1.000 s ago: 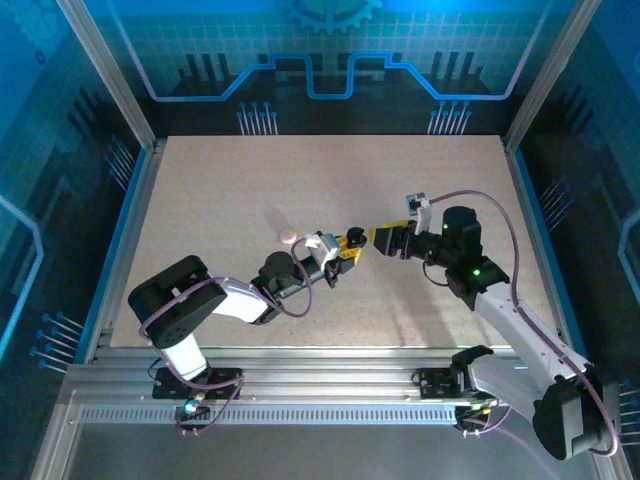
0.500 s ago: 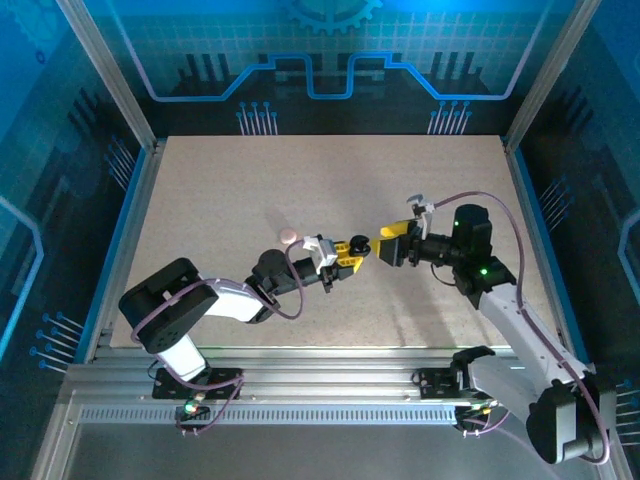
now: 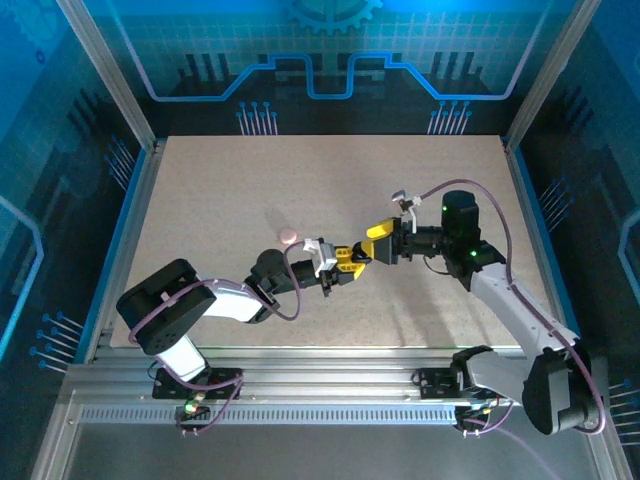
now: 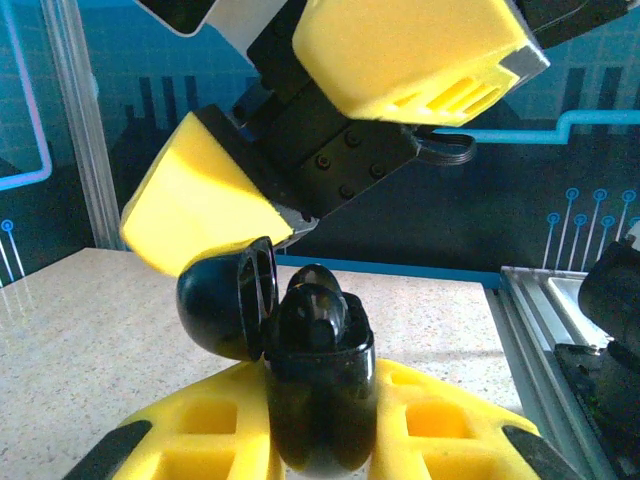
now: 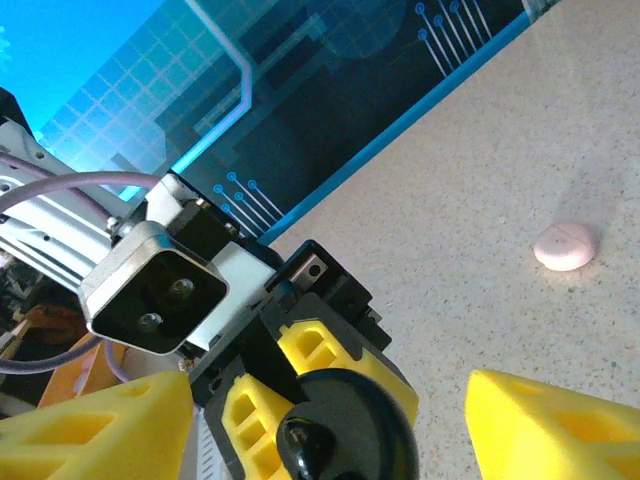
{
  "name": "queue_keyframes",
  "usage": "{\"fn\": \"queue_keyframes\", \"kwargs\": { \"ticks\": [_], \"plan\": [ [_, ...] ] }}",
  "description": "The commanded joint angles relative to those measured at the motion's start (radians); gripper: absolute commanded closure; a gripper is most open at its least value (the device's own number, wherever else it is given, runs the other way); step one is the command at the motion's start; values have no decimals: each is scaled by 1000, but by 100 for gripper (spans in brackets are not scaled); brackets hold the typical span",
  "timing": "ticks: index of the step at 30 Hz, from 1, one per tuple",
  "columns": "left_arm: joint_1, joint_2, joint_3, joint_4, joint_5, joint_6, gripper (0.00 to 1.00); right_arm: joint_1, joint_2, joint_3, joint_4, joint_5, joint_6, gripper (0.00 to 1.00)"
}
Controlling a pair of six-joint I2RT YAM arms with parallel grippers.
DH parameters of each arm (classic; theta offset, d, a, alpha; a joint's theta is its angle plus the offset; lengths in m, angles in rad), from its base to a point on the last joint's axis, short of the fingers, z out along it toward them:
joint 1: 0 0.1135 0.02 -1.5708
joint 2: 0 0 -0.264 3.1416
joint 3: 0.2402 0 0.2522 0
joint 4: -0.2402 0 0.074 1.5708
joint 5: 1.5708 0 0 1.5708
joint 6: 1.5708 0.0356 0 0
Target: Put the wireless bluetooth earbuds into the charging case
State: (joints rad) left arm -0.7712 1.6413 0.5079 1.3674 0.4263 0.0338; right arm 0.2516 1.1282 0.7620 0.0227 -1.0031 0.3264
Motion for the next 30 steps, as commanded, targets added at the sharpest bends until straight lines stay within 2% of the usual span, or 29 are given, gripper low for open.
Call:
{"fn": "queue_keyframes", "kwargs": {
  "ticks": [1,12,17,23,30],
  "plan": [
    [6,-26,24,35,38,-17,85,18,14,47,-49,-46,-53,27],
    [9,-23,33,35,12,-26,85,33,40,66,-161,-100,-134,34],
    [13,-20,29,35,-32,-34,85,31,24,62,-176,-101,-147,38],
    [27,-18,14,35,-69,-47,85,24,-37,35,-162,-92,-133,45],
    [36,-5,14,35,-82,-73,85,-5,-145,-26,-116,-29,-85,47]
  ]
}}
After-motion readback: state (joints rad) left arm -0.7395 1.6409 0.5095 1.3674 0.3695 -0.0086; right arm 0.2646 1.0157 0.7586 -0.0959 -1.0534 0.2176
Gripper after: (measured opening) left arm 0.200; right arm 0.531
